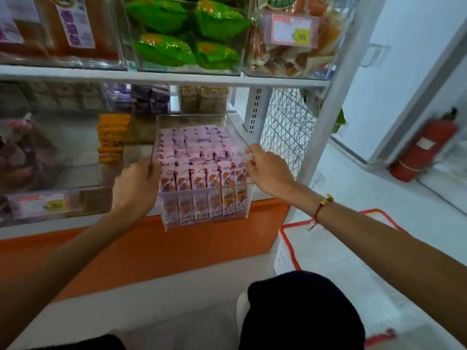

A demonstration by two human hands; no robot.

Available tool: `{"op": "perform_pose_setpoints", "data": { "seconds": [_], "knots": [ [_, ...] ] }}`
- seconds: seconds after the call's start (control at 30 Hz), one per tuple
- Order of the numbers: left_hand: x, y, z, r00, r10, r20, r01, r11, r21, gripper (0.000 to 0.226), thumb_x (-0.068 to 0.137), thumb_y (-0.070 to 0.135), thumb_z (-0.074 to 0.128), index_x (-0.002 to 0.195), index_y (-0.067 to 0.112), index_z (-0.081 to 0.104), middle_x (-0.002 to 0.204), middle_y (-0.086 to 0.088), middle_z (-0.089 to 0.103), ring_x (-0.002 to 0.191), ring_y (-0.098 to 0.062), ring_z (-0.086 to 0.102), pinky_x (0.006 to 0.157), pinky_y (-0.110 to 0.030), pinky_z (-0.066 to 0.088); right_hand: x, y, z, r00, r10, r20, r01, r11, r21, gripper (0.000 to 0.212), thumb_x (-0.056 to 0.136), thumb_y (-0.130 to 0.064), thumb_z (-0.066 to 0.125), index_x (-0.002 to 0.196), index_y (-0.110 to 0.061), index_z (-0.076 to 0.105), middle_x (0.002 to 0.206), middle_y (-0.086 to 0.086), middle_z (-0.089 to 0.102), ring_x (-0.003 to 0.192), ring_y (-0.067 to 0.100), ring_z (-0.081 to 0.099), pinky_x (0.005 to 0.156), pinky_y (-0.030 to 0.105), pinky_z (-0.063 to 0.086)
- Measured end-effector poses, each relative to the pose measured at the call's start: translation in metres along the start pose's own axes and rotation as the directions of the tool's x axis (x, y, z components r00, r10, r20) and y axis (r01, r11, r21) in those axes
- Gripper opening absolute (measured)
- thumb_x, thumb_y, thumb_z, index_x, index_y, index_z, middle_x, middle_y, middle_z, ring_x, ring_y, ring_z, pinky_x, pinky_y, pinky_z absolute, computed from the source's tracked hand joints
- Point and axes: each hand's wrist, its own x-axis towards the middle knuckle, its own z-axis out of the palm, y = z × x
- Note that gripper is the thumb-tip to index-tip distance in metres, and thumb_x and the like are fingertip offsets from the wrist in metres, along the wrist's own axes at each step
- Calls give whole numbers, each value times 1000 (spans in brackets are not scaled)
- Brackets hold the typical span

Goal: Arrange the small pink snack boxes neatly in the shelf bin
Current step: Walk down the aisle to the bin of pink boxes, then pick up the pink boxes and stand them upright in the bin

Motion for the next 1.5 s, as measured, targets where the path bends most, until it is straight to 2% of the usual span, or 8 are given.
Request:
{"op": "perform_pose_setpoints", "data": {
  "seconds": [0.23, 0.4, 0.67, 0.8, 0.97, 1.17, 1.3, 1.5],
  "knots": [
    [11, 7, 12, 999, -10, 39, 9, 1000, 17, 33, 103, 22, 36, 72, 14, 47, 61, -3, 52, 51, -20, 51, 46, -27, 36, 13, 5, 16, 997, 78, -15, -78, 996, 37, 30, 102, -20, 36, 128, -6, 39, 65, -5, 50, 45, 7, 43, 36, 15, 24],
    [3, 9, 18, 998, -52, 30, 50, 997, 64, 21, 103, 21, 37, 84, 19, 46, 67, 2, 54, 57, -9, 52, 47, -22, 32, 9, 19, 36, 995, 76, -67, -69, 992, 104, 34, 103, -28, 31, 129, -10, 41, 65, -1, 56, 42, 9, 50, 31, 14, 35],
    [3, -5, 17, 999, -48, -8, 48, 999, 18, 16, 99, 22, 47, 84, 27, 49, 65, 22, 49, 51, 11, 49, 45, -1, 37, 6, 29, 43, 992, 25, -125, -1, 982, 187, 32, 99, -26, 40, 128, -14, 46, 71, 1, 63, 50, 19, 63, 38, 38, 49],
    [12, -14, 17, 995, -84, 51, 86, 996, -36, 6, 97, 32, 50, 96, 32, 57, 82, 26, 56, 66, 8, 53, 50, -4, 32, 14, 24, 35, 997, 60, -47, -54, 992, 115, 31, 99, -29, 41, 127, -16, 46, 86, 1, 68, 55, 18, 63, 40, 29, 46],
    [17, -20, 7, 982, -136, 133, 162, 965, -208, 65, 83, 70, 28, 124, 29, 58, 117, 8, 67, 101, -9, 63, 85, -41, 56, 28, 3, 13, 956, 12, -292, -11, 1000, 6, 45, 94, -44, 47, 130, -16, 47, 117, 6, 59, 103, 22, 58, 76, 27, 41],
    [33, -11, 15, 977, -181, 110, 207, 923, -324, 39, 97, 48, 38, 133, 33, 46, 121, 8, 64, 96, -3, 64, 85, -36, 55, 129, -60, 60, 965, -258, 43, 255, 965, 61, 32, 98, -29, 45, 126, -16, 53, 120, 7, 60, 106, 19, 55, 88, 31, 48],
    [36, -14, 19, 979, -189, 73, 203, 923, -327, 34, 97, 47, 41, 130, 39, 47, 114, 16, 62, 86, 10, 60, 67, -15, 53, 188, -77, 97, 958, -268, 99, 259, 961, 93, 27, 100, -22, 40, 115, -11, 60, 95, 4, 62, 87, 20, 60, 66, 23, 39],
    [33, -22, 16, 973, -189, 135, 229, 878, -420, 36, 86, 62, 41, 119, 51, 50, 109, 30, 60, 101, 4, 61, 77, -27, 58, 237, -81, 122, 955, -232, 182, 226, 973, 54, 28, 98, -21, 46, 89, -5, 66, 88, 12, 65, 80, 24, 61, 71, 33, 47]
  ]
}}
